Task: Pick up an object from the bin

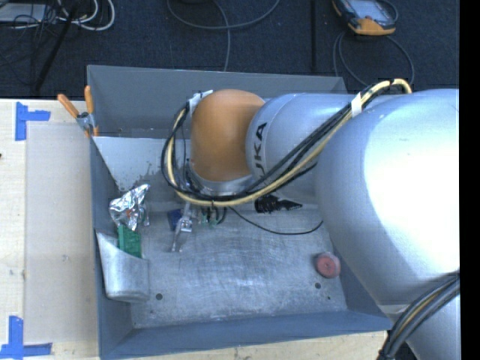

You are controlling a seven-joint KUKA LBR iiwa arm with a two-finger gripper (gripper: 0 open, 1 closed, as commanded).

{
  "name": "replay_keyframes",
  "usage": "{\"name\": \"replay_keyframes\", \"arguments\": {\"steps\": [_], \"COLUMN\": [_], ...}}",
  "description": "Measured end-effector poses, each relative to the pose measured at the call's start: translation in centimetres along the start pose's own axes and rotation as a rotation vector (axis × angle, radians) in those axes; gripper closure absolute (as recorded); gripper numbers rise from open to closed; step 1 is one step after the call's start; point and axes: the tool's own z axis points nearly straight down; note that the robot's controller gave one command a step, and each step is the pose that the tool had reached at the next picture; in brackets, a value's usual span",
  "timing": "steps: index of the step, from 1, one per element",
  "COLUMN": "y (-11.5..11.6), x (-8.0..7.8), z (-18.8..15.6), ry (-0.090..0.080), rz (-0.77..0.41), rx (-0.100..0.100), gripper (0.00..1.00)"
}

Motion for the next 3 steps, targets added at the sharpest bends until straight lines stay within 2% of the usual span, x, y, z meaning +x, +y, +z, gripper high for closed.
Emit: {"name": "replay_keyframes", "arguments": {"steps": [1, 2, 3], "y": [-2.6, -1.8, -1.8], "x": [-0.8, -0.3, -0.7], "z": [-1.8, -2.4, 0.9], "ry": [0.000, 0.001, 0.000], "rz": [-0.055, -0.202, 0.000], "rx": [0.002, 0.001, -0.001], "gripper": [0.00, 0.00, 0.00]}}
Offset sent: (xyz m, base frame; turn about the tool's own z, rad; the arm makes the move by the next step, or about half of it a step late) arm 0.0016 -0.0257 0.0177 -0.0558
